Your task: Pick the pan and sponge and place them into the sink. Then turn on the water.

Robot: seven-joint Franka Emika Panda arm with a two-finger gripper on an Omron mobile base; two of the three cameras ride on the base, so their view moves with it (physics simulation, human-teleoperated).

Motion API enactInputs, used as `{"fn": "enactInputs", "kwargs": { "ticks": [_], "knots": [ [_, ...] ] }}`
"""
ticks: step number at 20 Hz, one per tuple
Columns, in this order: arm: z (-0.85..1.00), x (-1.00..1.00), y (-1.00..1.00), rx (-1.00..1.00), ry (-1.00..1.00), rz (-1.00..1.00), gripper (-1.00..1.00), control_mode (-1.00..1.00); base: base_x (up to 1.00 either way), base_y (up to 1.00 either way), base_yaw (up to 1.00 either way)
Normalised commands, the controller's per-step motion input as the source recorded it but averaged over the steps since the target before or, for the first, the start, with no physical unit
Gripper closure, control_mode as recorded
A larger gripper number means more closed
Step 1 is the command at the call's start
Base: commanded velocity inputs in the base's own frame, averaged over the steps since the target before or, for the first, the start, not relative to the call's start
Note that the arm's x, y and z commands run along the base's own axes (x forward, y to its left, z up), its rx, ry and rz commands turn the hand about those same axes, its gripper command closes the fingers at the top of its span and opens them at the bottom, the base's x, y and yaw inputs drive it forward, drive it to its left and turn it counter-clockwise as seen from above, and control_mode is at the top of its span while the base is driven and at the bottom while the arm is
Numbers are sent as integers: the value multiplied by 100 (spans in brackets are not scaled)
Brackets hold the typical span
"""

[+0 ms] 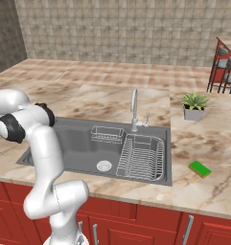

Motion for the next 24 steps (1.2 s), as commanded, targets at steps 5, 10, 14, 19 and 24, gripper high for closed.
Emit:
{"fn": "enactInputs", "kwargs": {
  "ticks": [5, 10, 14, 19, 24],
  "knots": [
    [15, 8, -14, -1, -1, -16, 100, -100, 0, 0, 0],
    [6, 1, -1, 0, -1, -23, 100, -100, 0, 0, 0],
    [4, 0, 0, 0, 0, -25, 100, -100, 0, 0, 0],
    [5, 0, 0, 0, 0, -25, 100, -100, 0, 0, 0],
    [5, 0, 0, 0, 0, -25, 100, -100, 0, 0, 0]
  ]
}}
